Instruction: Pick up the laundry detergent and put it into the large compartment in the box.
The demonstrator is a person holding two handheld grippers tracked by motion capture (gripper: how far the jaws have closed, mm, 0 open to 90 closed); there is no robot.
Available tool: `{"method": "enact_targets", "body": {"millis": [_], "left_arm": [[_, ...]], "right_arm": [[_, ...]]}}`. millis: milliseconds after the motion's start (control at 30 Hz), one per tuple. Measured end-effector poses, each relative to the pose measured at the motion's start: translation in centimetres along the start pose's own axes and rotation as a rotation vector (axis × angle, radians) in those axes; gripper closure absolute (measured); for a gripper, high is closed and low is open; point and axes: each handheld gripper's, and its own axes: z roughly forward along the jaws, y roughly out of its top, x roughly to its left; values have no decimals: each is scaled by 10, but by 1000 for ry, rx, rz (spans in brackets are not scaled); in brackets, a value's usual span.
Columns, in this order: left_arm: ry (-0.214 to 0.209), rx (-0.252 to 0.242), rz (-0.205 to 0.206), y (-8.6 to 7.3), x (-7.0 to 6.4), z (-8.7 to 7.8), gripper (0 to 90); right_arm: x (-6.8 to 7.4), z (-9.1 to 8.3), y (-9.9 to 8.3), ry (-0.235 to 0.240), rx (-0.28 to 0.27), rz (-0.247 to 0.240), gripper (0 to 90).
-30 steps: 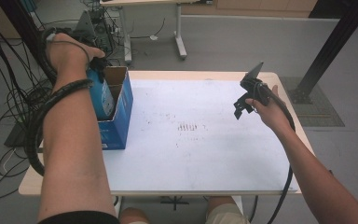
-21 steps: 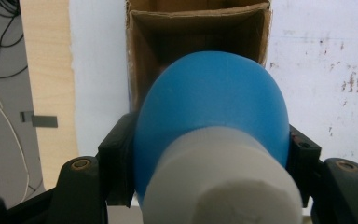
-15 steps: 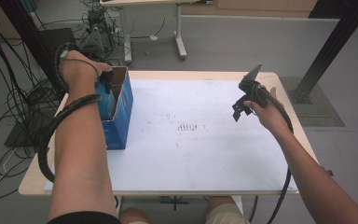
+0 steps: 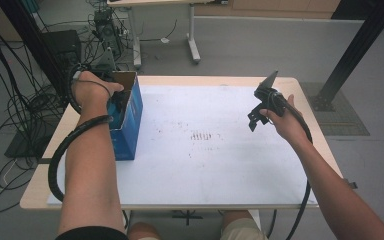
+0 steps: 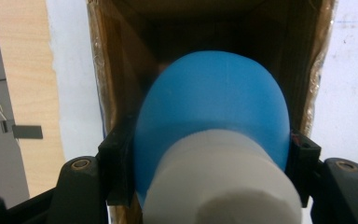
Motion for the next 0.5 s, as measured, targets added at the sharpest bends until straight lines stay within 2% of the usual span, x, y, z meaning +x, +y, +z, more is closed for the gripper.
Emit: {"method": "enact_targets", "body": {"millis": [500], "left_arm": [[11, 20, 21, 1, -2, 24, 368]], "right_arm": [[2, 2, 4, -5, 8, -3, 80]]}}
